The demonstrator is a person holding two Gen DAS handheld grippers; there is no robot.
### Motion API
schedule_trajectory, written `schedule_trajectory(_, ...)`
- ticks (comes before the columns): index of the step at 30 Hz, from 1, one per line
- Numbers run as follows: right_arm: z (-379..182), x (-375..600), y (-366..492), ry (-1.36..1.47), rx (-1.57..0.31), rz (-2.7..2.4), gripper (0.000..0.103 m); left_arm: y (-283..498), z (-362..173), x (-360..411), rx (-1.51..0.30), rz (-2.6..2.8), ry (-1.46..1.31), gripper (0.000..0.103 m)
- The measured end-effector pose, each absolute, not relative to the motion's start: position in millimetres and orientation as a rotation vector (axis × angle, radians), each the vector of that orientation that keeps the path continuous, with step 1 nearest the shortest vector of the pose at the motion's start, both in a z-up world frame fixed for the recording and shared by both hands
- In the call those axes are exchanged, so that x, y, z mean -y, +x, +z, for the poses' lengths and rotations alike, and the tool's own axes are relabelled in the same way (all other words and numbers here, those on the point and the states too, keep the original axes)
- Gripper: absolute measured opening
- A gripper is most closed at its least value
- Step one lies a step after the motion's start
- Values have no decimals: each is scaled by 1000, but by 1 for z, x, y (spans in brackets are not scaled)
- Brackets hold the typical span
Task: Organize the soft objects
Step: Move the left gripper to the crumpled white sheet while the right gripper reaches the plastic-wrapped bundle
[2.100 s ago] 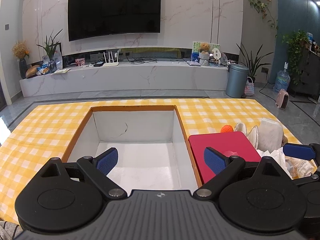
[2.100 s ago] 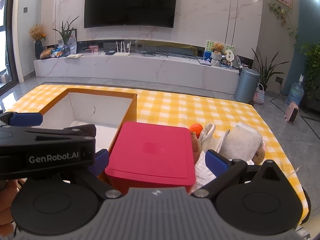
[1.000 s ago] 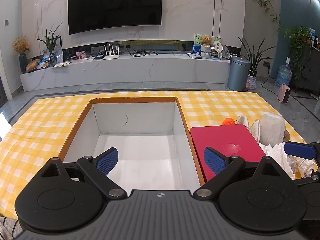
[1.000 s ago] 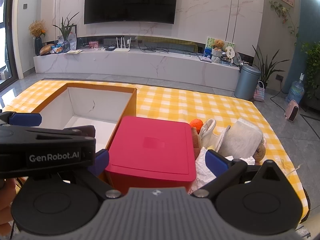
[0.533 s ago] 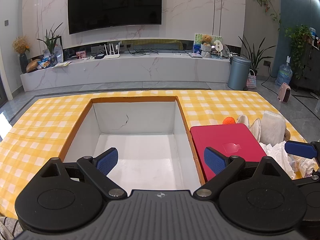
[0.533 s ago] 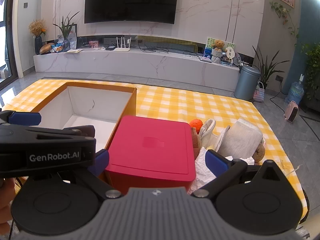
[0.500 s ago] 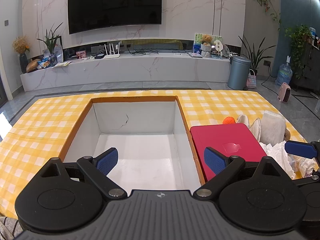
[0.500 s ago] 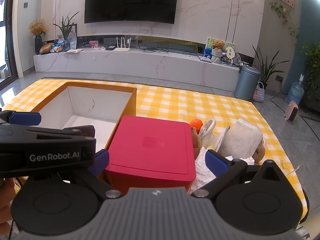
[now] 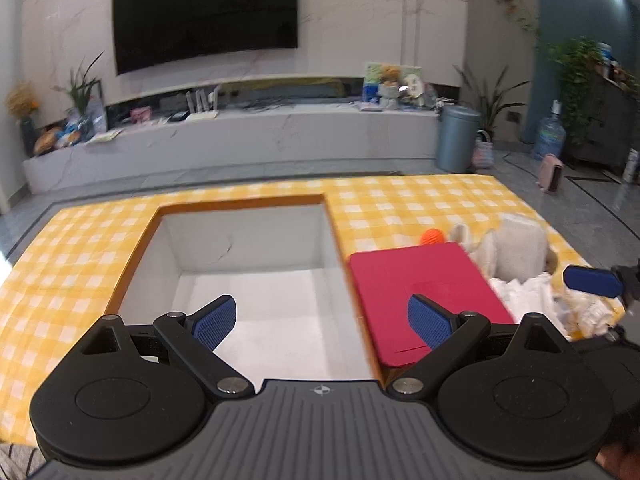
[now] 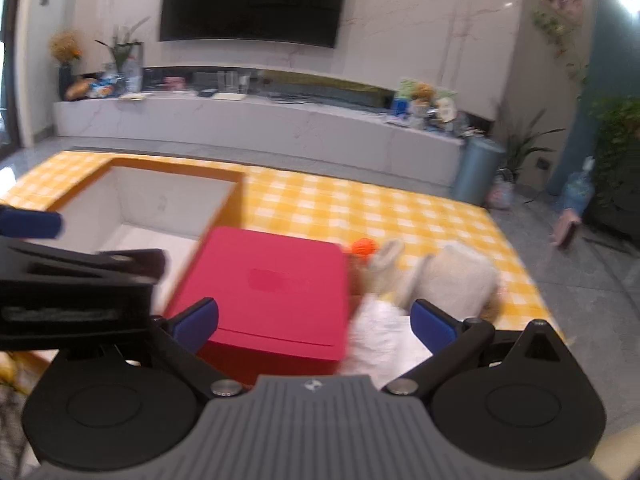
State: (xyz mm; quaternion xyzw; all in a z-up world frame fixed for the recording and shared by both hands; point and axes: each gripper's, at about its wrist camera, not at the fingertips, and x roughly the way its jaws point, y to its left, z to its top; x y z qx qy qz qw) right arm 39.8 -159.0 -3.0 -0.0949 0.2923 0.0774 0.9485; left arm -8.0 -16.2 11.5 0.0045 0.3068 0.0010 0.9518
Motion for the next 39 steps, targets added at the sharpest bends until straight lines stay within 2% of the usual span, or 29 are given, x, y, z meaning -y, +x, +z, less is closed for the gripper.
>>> schedule_trajectory(13, -10, 284, 60, -61, -621, -122, 100, 5, 23, 60, -662, -111, 20, 103)
schedule_trajectory(18, -29, 339, 66, 181, -669, -244, 100, 14, 14, 94, -709, -153, 68, 103)
schedule_trajectory(29, -52, 368, 71, 281, -690, -260, 100, 34, -4, 155, -821, -337, 103, 103)
schedule_trajectory(36, -61, 387, 71, 390, -703, -259, 100, 39, -25, 201, -821, -446, 312, 103)
schedule_trajectory(39, -67, 393, 73, 433, -726, -265, 100, 50, -41, 223, -878, -478, 428, 103)
